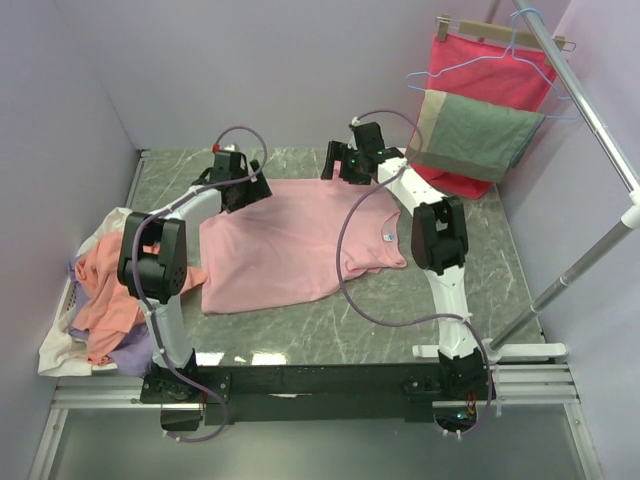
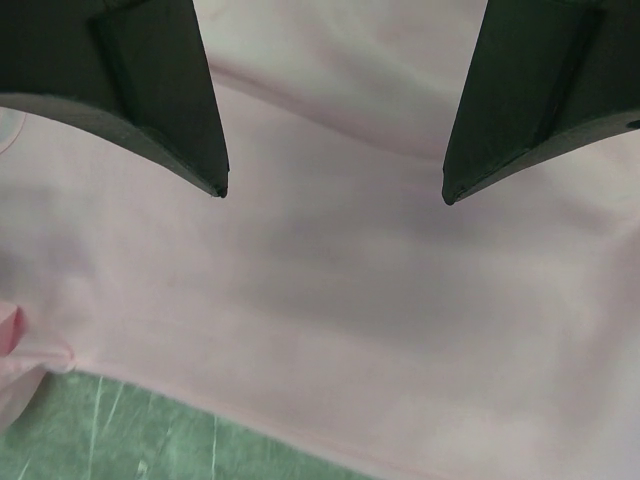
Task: Fold and stack the t-shirts
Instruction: Flatten out the tshirt
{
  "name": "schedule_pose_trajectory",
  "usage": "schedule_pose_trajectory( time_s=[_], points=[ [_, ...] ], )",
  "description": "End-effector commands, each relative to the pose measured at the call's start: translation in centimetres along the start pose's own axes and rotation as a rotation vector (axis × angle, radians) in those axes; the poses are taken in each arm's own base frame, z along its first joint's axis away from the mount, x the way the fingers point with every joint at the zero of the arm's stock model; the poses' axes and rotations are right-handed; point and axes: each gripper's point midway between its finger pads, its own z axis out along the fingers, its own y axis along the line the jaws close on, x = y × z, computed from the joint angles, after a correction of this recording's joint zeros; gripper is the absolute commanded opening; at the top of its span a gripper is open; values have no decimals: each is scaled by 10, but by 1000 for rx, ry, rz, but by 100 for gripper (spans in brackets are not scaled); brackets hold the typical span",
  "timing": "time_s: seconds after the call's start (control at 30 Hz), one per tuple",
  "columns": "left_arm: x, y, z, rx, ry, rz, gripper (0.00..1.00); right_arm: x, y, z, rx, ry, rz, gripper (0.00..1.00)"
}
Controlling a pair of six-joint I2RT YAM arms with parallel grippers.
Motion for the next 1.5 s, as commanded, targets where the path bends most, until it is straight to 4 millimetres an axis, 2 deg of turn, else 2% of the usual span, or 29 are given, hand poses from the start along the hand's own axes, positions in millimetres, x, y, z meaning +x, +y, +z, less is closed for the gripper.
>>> schedule_pose_trajectory(
  time_s=[0.0,0.07,0.2,0.4,0.5,0.67,0.8,0.9,0.97,1.03,1.07,1.13,1.23,1.47],
  points=[
    [26,-20,6,47,48,1,93,-11,5,16,-45,23,41,100],
    [37,-24,8,43,68,13,93,-18,5,22,-42,7,39,100],
    [52,-21,12,24,98,25,93,-18,-10,38,-17,-4,59,100],
    [55,-20,10,11,100,37,93,-38,-30,52,4,-79,78,100],
    [56,-18,10,-4,100,45,93,-71,-37,45,16,-179,77,100],
    [57,-15,11,-16,103,50,93,-112,-43,36,26,-323,40,100],
    [60,-13,14,-22,112,50,93,-150,-37,27,26,-478,-22,100],
    [61,-12,14,-21,111,48,93,-161,-28,23,-10,-523,-79,100],
    [62,-11,14,-22,112,45,93,-157,-21,24,-25,-507,-120,100],
    [62,-12,14,-19,110,46,93,-157,-7,13,-46,-508,-162,100],
    [62,-12,14,-18,109,46,93,-149,-6,15,-42,-483,-162,100],
    [61,-13,13,-16,108,50,93,-146,4,3,-45,-460,-171,100],
    [60,-14,13,-16,108,57,93,-131,19,-7,-78,-399,-166,100],
    [60,-14,12,-18,111,61,93,-93,24,-6,-93,-266,-136,100]
  ],
)
